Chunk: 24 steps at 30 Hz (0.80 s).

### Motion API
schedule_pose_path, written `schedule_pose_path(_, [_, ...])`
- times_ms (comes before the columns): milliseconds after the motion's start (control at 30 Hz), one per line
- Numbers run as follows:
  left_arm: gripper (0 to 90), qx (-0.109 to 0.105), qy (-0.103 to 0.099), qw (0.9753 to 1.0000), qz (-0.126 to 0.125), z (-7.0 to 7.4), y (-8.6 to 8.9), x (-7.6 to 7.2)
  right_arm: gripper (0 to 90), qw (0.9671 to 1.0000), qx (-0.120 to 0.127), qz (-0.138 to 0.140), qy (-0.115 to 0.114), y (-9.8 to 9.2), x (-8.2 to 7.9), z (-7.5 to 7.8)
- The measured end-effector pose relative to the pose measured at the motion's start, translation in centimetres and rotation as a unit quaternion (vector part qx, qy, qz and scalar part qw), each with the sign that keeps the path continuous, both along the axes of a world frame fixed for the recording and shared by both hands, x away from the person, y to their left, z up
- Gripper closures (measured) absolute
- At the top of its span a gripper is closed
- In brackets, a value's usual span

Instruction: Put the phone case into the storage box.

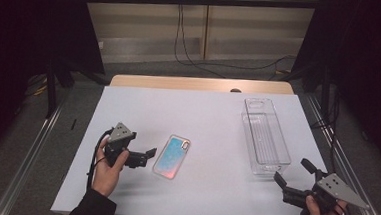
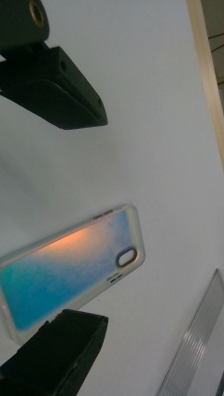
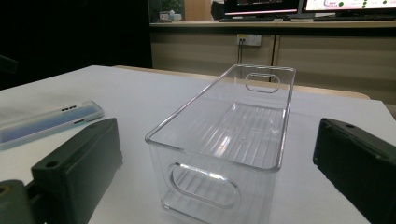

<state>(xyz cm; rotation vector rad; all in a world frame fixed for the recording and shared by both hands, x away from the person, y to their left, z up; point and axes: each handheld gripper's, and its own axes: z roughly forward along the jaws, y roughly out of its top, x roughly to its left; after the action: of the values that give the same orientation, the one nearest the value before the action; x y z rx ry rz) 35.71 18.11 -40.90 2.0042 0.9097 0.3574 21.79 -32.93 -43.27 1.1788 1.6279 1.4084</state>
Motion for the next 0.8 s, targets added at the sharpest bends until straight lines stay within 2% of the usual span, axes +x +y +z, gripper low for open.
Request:
schedule_pose_path(133, [4.5,0.004,0.007,0.9999,-0.006,-0.2,-0.5,-0.3,0.5,1.0,0.0,0.0,0.0,0.0,0.0,0.0])
schedule_pose_path(200, [4.4,0.0,0.018,0.9998,-0.009,-0.4,-0.7,-0.3,0.5,1.0,-0.001,0.001,0.0,0.0,0.0,0.0])
schedule_pose_path(300, [3.7,0.005,0.026,0.9995,-0.018,-0.6,-1.0,-0.3,0.5,1.0,-0.002,0.001,-0.001,0.0,0.0,0.0])
schedule_pose_path(333, [3.7,0.016,0.028,0.9992,-0.025,-0.7,-1.4,-0.3,0.5,1.0,-0.001,0.001,-0.001,0.0,0.0,0.0])
schedule_pose_path(400, [3.8,0.02,0.033,0.9988,-0.03,-0.8,-1.8,-0.4,0.5,1.0,0.0,0.0,-0.001,0.0,0.0,0.0])
schedule_pose_path(633, [5.3,0.015,0.053,0.9969,-0.057,-1.1,-2.5,-0.2,0.5,1.0,-0.002,0.003,-0.001,0.0,0.0,0.0])
schedule_pose_path(800, [5.2,0.02,0.051,0.9967,-0.06,-1.0,-3.1,-0.2,0.5,1.0,-0.002,0.002,0.0,0.1,0.0,0.0])
